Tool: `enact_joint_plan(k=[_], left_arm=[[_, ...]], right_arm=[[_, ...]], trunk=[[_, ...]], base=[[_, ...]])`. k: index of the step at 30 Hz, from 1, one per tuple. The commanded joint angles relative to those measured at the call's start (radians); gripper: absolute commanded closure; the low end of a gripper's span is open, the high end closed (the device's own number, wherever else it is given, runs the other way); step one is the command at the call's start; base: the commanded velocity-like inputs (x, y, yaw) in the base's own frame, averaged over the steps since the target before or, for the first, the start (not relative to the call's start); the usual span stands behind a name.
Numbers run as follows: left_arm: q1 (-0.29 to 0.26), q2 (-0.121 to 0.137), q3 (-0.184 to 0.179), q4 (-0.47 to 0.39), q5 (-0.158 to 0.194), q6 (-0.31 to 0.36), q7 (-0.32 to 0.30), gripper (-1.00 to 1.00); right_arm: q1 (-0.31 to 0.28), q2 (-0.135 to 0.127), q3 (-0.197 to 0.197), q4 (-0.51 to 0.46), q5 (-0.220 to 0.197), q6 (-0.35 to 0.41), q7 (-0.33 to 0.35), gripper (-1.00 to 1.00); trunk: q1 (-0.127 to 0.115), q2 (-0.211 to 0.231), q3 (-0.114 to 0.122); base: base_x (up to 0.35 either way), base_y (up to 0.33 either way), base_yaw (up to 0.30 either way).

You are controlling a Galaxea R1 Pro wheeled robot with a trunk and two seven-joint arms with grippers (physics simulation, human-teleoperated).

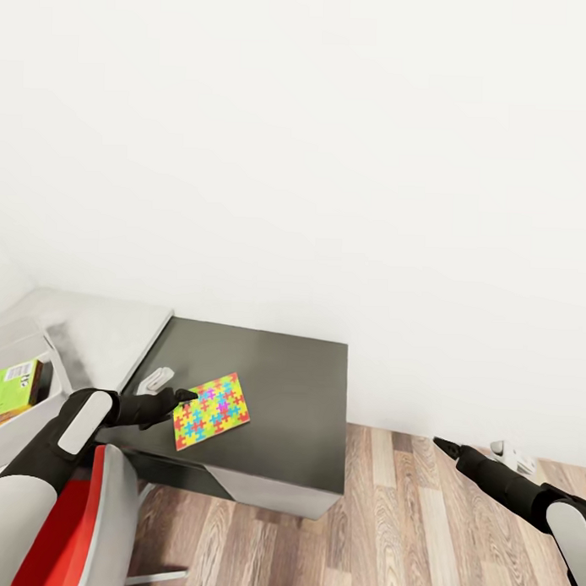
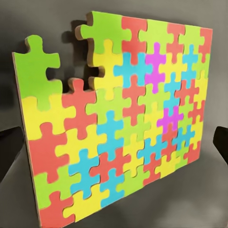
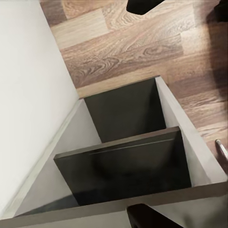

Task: Put all the toys in the child's room - the three board games (two on the bed and one on the table), the two jigsaw puzzles on the table, and the tennis ball on the table - inside the toy box on the table in the child's room.

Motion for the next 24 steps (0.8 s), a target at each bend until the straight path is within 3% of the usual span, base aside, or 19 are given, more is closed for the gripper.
enact_joint_plan(k=[1,24], left_arm=[[-0.001,0.001,-0.002,0.0,-0.007,0.002,-0.008,-1.0],[-0.001,0.005,0.001,0.0,-0.009,0.005,-0.006,-1.0]], right_arm=[[-0.001,0.0,0.0,-0.001,-0.01,0.004,-0.008,-1.0],[0.0,0.0,0.0,-0.006,-0.009,0.004,0.022,-1.0]], trunk=[[0.001,-0.002,-0.003],[0.001,-0.002,-0.011]], base=[[0.037,0.0,-0.061],[0.016,0.0,-0.009]])
